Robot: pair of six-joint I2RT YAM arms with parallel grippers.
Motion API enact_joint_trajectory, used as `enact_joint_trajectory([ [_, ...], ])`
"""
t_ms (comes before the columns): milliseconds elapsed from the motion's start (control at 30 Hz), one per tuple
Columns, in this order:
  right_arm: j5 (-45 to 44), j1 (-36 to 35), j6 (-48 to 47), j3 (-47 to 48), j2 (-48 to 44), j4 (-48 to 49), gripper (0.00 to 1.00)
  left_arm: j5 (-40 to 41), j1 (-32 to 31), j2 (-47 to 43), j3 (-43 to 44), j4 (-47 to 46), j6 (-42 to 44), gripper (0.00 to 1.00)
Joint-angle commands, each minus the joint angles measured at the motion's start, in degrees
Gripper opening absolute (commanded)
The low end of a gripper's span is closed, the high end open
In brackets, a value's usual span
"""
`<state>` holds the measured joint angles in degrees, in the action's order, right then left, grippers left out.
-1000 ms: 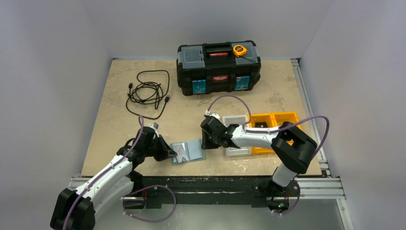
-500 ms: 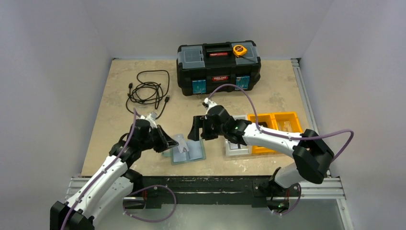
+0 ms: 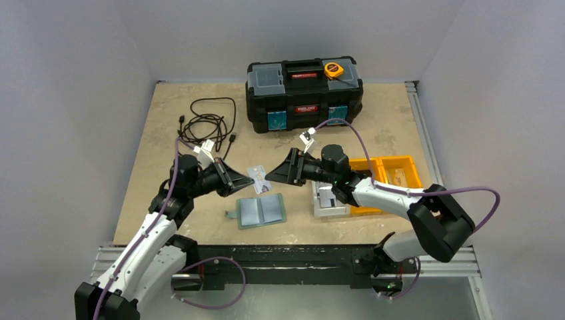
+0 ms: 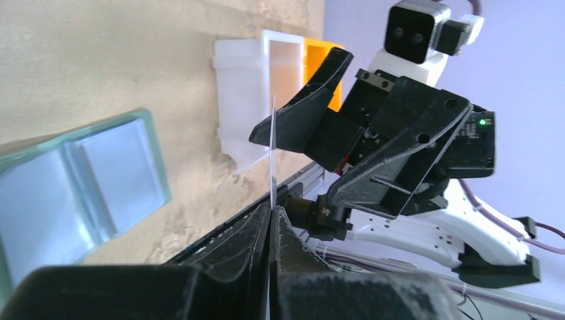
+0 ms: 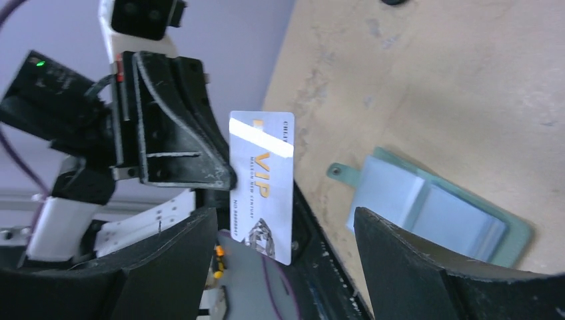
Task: Take the credit cards out of the card holder
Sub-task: Remove the credit card from the card holder, then place the credit card in the storage box.
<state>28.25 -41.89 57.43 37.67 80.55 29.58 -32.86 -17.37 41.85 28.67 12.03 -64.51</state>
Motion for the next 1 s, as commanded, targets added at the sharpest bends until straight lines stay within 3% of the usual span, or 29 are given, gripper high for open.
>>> enact_joint_trajectory([
  [0, 7.5, 0.4, 8.5, -1.6, 0.9, 16.8, 0.72, -5.8, 0.7, 1.3, 0.1, -10.8, -5.0, 0.0],
  [233, 9.2, 0.5, 13.2, -2.9, 3.4, 24.6, 0.51, -8.3, 0.8, 4.0, -0.6, -15.2, -6.2, 0.0],
  [467, 9.5, 0.7, 14.2, -3.7, 4.0, 25.8, 0.01, -10.0, 0.8, 5.9, -0.3, -14.4, -4.5, 0.0],
  [567, 8.9, 0.7, 12.4, -3.7, 3.0, 22.4, 0.0, -9.9, 0.7, 5.8, 1.0, -9.6, -1.6, 0.0],
  [767, 4.0, 0.7, 3.8, -2.7, -2.7, 5.9, 0.0, -7.6, 0.7, 4.3, 4.5, 1.2, 5.2, 0.48],
  [967, -5.0, 1.0, -3.3, -2.9, -11.8, -11.7, 0.0, -5.0, 0.7, 3.0, 5.9, 8.8, 9.3, 0.86],
])
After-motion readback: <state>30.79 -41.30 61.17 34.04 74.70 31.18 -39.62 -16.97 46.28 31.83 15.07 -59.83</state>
